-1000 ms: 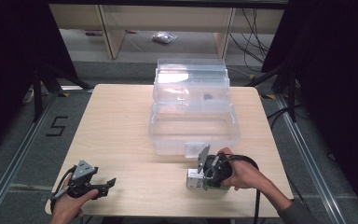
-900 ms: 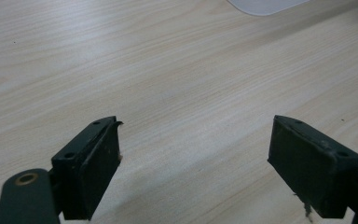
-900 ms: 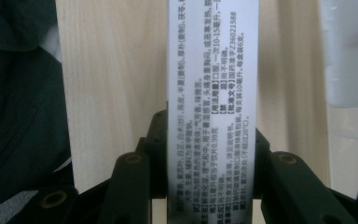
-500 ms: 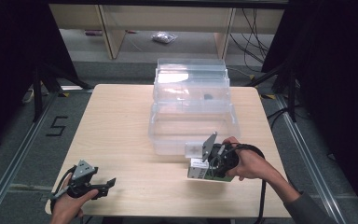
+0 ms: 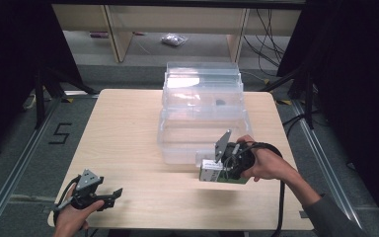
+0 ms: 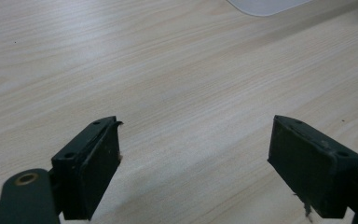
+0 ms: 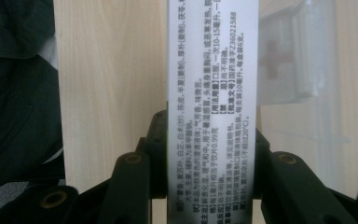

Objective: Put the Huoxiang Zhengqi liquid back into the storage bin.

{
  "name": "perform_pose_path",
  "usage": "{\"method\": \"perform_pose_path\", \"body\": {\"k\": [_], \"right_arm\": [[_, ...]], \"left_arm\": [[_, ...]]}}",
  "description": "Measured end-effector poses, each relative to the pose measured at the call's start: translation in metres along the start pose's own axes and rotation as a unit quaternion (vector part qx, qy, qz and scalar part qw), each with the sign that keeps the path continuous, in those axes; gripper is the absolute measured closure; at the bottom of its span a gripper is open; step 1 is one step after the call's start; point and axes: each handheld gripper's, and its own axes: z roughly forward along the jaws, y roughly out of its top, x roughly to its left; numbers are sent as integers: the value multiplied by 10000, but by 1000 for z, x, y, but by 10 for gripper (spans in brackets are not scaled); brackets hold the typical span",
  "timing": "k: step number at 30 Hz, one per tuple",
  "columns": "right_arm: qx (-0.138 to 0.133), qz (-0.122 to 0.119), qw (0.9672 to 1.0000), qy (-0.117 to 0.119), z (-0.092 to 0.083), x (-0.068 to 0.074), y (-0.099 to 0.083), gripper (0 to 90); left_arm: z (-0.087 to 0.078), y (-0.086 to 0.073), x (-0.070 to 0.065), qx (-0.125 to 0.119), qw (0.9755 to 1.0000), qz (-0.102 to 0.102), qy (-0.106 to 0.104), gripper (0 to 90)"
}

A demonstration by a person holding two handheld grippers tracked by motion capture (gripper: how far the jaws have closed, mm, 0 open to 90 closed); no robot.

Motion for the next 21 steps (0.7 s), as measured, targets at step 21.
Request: {"method": "perform_pose_path", "body": {"k": [21], "right_arm": [[-46, -25, 9997, -233, -39, -18, 15, 649]], "left_arm": [[0, 0, 1, 19, 10000, 6, -2, 159]]}}
